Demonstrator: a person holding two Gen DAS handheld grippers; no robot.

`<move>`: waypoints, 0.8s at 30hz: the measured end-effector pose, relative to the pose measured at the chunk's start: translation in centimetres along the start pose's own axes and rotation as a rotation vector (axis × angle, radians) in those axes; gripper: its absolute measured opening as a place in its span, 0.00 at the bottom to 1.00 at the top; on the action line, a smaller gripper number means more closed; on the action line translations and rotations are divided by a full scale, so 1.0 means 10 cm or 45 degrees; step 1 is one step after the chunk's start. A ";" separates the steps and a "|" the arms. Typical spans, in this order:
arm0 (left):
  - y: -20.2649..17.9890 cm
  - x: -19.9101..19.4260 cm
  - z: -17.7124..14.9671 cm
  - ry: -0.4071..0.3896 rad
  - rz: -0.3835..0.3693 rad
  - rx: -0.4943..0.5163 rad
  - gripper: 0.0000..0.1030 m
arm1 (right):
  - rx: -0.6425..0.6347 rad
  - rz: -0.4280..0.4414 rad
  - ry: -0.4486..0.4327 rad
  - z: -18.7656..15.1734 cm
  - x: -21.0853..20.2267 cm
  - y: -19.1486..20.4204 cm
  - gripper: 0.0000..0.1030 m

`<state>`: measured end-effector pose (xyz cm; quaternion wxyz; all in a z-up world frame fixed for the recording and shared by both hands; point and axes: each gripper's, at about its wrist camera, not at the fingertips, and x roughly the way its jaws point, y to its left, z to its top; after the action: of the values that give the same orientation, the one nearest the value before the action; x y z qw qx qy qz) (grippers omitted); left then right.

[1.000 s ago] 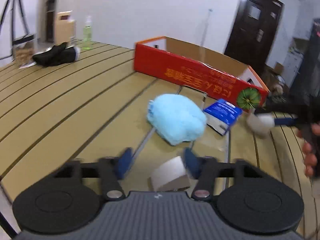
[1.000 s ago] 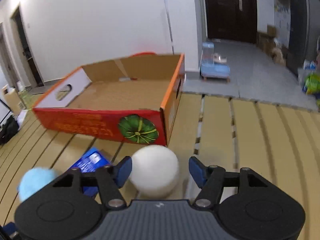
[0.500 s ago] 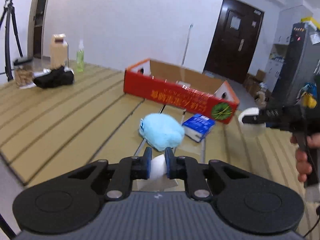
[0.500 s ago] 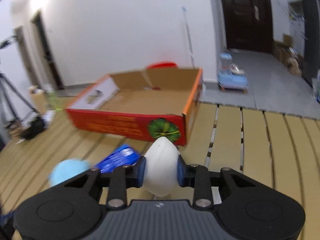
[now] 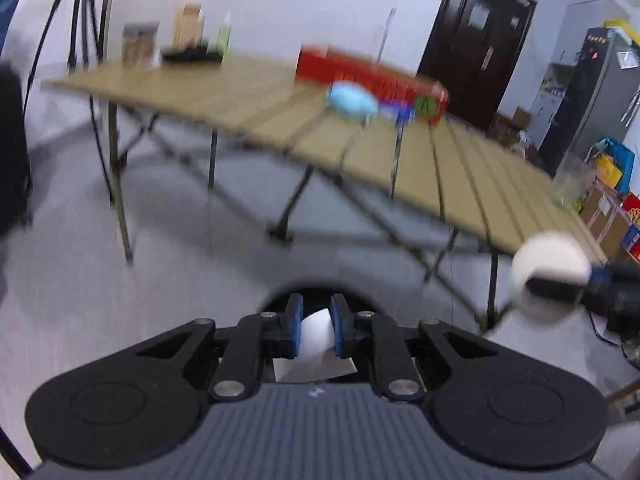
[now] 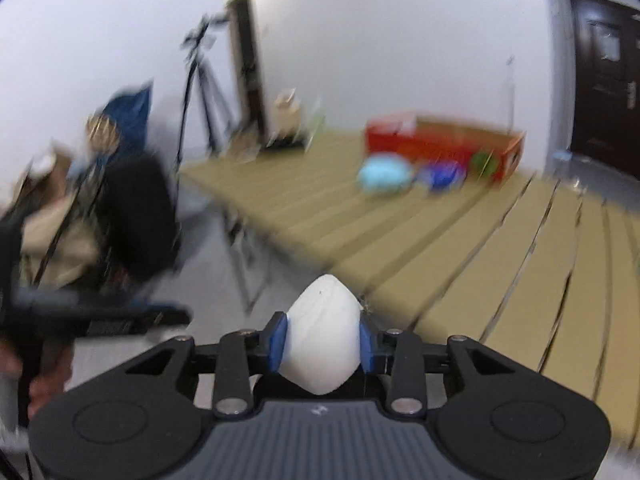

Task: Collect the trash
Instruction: 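Lower the wedge and ball into the black bin and open both grippers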

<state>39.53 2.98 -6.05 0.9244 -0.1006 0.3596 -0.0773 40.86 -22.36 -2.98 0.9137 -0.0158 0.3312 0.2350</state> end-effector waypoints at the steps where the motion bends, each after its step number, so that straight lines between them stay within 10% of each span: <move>1: 0.02 0.02 -0.07 0.024 0.002 -0.019 0.15 | 0.018 0.010 0.048 -0.13 0.05 0.05 0.34; 8: 0.10 0.17 -0.07 0.122 -0.022 -0.044 0.16 | 0.058 -0.075 0.199 -0.37 0.35 0.11 0.37; 19: 0.12 1.82 0.18 0.441 0.114 -0.038 0.19 | 0.071 -0.130 0.479 -0.38 1.56 -0.11 0.39; 22: 0.19 2.05 0.14 0.441 0.214 -0.124 0.27 | 0.062 -0.130 0.511 -0.38 1.88 -0.19 0.43; 24: 0.21 2.13 0.15 0.465 0.189 -0.136 0.49 | 0.091 -0.145 0.537 -0.42 2.06 -0.29 0.45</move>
<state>56.22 0.62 -19.27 0.8405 -0.1071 0.5311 -0.0069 53.49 -17.10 -19.26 0.8359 -0.0509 0.5217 0.1626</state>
